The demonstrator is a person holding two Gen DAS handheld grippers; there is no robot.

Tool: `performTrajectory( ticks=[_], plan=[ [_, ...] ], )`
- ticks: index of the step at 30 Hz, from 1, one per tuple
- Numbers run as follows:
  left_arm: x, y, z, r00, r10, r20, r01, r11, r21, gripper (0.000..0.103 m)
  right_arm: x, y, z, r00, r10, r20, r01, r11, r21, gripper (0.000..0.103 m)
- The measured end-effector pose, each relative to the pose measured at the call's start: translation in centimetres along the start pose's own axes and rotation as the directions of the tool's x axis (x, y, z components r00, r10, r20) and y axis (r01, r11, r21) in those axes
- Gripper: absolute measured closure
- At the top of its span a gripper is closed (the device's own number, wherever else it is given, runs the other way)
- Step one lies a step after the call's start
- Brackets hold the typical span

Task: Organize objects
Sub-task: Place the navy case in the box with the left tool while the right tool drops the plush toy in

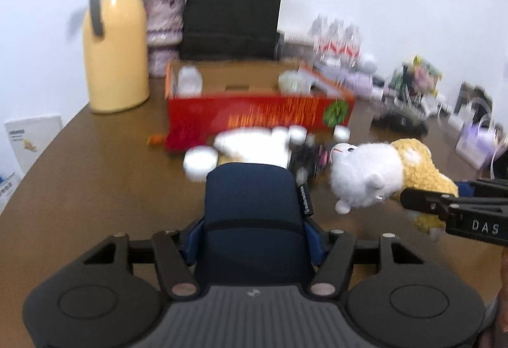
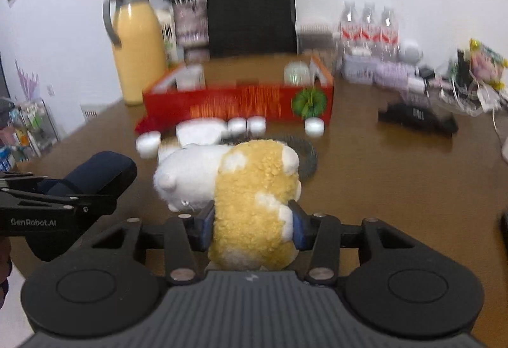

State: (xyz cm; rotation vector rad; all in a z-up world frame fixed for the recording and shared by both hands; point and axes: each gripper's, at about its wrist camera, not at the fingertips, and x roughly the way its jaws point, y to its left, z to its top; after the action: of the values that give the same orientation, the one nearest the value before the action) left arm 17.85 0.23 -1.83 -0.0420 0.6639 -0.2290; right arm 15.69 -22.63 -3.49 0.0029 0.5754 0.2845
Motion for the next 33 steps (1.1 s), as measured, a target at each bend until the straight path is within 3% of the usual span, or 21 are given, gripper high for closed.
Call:
performTrajectory(
  ticks=[3, 6, 9, 13, 15, 17, 19, 23, 27, 29, 31, 33],
  plan=[
    [1.9, 1.0, 5.4, 0.998, -0.062, 0.025, 0.064, 0.996, -0.058, 0.042, 1.5, -1.3, 4.8, 0.999, 0.005, 0.051, -0.003, 0.999, -0.039, 0.057],
    [4.8, 1.5, 11.8, 0.996, -0.07, 0.051, 0.074, 0.995, -0.072, 0.042, 5.0, -3.2, 10.7, 0.998, 0.029, 0.054, -0.026, 0.998, -0.059, 0.057],
    [9.5, 1.6, 17.6, 0.999, -0.041, 0.025, 0.043, 0.995, -0.09, 0.042, 11.1, -5.3, 16.3, 0.999, 0.03, -0.027, -0.031, 0.998, -0.058, 0.057],
    [17.8, 2.4, 21.8, 0.997, 0.01, -0.077, -0.019, 0.993, -0.119, 0.042, 19.9, -7.5, 19.6, 0.983, -0.022, -0.181, 0.017, 0.999, -0.03, 0.056],
    [22.2, 3.2, 22.5, 0.985, 0.07, -0.16, -0.093, 0.986, -0.14, 0.042, 23.8, -8.0, 19.6, 0.964, -0.069, -0.258, 0.063, 0.997, -0.034, 0.056],
    [24.9, 3.4, 22.5, 0.977, 0.128, -0.168, -0.149, 0.982, -0.12, 0.042, 26.7, -8.2, 18.8, 0.938, -0.118, -0.326, 0.105, 0.993, -0.057, 0.056],
    [26.7, 3.2, 21.6, 0.968, 0.171, -0.186, -0.186, 0.98, -0.067, 0.042, 28.6, -8.0, 17.9, 0.912, -0.104, -0.397, 0.081, 0.994, -0.074, 0.055],
    [27.8, 4.0, 18.8, 0.951, 0.158, -0.266, -0.177, 0.983, -0.048, 0.042, 28.0, -6.5, 16.7, 0.894, -0.158, -0.419, 0.108, 0.984, -0.141, 0.055],
    [26.6, 5.0, 18.6, 0.965, 0.135, -0.223, -0.146, 0.989, -0.032, 0.041, 26.4, -5.6, 15.5, 0.89, -0.17, -0.424, 0.127, 0.984, -0.128, 0.052],
    [26.8, 5.2, 18.8, 0.961, 0.118, -0.251, -0.127, 0.992, -0.018, 0.041, 26.1, -5.3, 15.7, 0.895, -0.168, -0.412, 0.128, 0.984, -0.124, 0.041],
    [26.9, 5.1, 19.1, 0.958, 0.106, -0.265, -0.116, 0.993, -0.023, 0.041, 25.5, -5.4, 16.3, 0.913, -0.13, -0.387, 0.102, 0.99, -0.094, 0.021],
    [26.7, 4.5, 19.7, 0.964, 0.098, -0.247, -0.102, 0.995, -0.001, 0.041, 24.8, -5.5, 17.0, 0.926, -0.105, -0.363, 0.088, 0.994, -0.062, 0.015]
  ],
)
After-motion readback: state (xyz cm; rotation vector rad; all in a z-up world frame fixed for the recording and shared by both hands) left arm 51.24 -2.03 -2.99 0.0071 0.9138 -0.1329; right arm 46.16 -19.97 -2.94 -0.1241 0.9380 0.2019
